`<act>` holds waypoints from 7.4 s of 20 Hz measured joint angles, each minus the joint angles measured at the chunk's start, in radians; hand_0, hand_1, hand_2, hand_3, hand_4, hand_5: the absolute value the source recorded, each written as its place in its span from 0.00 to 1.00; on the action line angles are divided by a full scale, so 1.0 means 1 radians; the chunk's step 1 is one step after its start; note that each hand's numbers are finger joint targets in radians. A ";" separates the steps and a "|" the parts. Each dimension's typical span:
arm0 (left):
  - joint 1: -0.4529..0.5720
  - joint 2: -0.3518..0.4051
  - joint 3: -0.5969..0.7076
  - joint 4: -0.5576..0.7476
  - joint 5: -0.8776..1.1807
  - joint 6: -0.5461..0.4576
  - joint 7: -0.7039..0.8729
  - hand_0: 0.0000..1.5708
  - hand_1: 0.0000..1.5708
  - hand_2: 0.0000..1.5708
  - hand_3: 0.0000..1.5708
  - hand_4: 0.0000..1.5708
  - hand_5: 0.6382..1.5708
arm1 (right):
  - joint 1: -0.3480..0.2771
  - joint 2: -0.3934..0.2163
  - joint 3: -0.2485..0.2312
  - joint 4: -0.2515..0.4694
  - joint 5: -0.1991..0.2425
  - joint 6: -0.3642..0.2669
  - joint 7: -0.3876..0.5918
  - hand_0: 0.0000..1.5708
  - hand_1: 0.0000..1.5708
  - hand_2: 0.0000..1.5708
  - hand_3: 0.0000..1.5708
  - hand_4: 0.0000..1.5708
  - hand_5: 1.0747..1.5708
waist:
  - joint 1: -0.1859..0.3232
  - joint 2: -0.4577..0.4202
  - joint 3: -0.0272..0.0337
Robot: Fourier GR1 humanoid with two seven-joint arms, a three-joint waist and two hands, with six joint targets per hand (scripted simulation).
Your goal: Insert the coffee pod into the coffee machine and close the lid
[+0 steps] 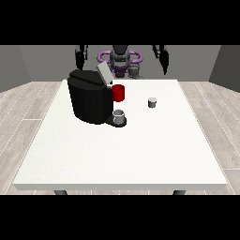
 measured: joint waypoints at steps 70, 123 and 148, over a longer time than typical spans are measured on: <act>-0.717 0.289 -0.067 0.887 -0.757 -0.101 -0.284 0.90 0.90 0.90 0.85 0.33 1.00 | -0.231 0.063 -0.016 0.320 0.196 -0.190 -0.023 0.00 0.00 0.00 0.00 0.00 1.00 | -0.164 0.180 -0.0119; -1.255 0.348 0.119 0.913 -0.700 -0.441 -0.088 0.76 0.76 0.79 0.77 0.28 1.00 | -0.411 0.020 -0.080 0.293 0.166 -0.177 -0.011 0.00 0.00 0.00 0.00 0.10 1.00 | -0.325 0.289 -0.0117; -1.295 0.348 0.104 0.921 -0.759 -0.356 -0.123 0.77 0.77 0.78 0.70 0.00 1.00 | -0.457 0.006 -0.106 0.323 0.158 -0.182 -0.021 0.00 0.00 0.00 0.00 0.00 1.00 | -0.330 0.329 -0.0114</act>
